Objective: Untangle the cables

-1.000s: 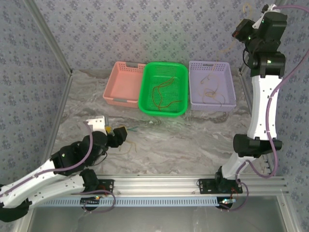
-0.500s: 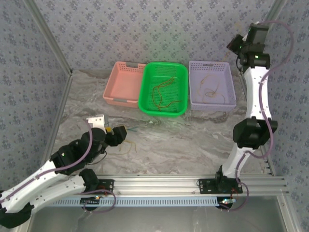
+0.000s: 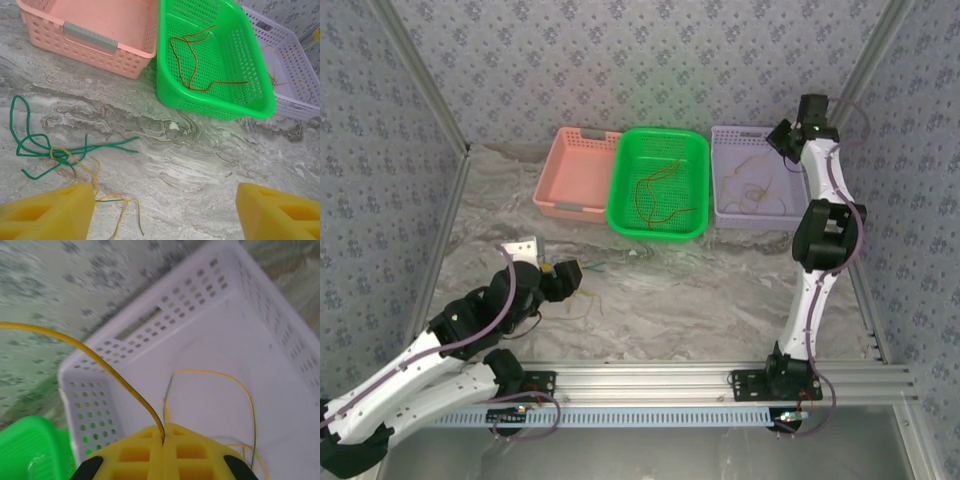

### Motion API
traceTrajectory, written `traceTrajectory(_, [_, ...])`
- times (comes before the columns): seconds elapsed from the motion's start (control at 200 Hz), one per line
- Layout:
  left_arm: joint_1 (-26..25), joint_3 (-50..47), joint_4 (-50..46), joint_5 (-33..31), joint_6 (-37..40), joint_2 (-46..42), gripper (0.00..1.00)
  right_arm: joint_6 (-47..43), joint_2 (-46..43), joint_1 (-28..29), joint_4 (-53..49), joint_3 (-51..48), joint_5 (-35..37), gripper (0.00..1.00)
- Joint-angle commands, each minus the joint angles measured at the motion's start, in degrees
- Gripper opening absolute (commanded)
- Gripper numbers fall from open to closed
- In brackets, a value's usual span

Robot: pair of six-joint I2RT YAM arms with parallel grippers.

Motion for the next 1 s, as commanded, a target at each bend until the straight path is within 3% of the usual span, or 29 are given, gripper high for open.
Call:
traceTrajectory(0.0, [1.23, -0.06, -0.09, 1.88, 1.11, -0.59, 0.74, 2.55, 2.96, 0.21, -3.11, 3.63, -1.02, 0.00])
traceTrajectory(0.12, [2.24, -0.58, -0.08, 2.92, 1.02, -0.68, 0.74, 2.81, 5.70, 0.51, -5.25, 5.85, -0.02, 0.00])
traceTrajectory(0.29, [4.79, -1.52, -0.67, 5.36, -0.03, 0.08, 0.74, 1.15, 4.91, 0.88, -8.45, 8.64, 1.12, 0.31])
traceTrajectory(0.45, [9.32, -1.17, -2.23, 8.54, -1.69, 1.97, 0.74, -0.37, -2.80, 1.77, -7.95, 5.05, 5.03, 0.50])
traceTrajectory(0.59, [14.78, -0.34, -6.90, 11.94, -3.21, 4.41, 0.76, -1.34, -11.14, 2.95, -8.43, 1.14, 8.60, 0.56])
traceTrajectory(0.715, [23.14, -0.48, -8.49, 18.07, -2.74, 7.50, 0.77, -2.62, -23.81, 5.85, -2.96, -11.41, 9.42, 0.55])
traceTrajectory(0.869, [36.48, -3.94, -4.49, 28.79, -0.26, 14.00, 0.76, -3.97, -41.83, 18.06, 7.55, -34.37, 7.31, 0.51])
traceTrajectory(0.939, [41.22, -5.98, 1.62, 35.36, -0.44, 17.68, 0.74, -4.79, -47.47, 28.83, 11.47, -44.30, 8.04, 0.48])
traceTrajectory(0.994, [42.29, -5.44, 3.30, 36.61, -0.52, 20.93, 0.74, -4.11, -49.34, 37.94, 12.69, -50.34, 9.54, 0.48])
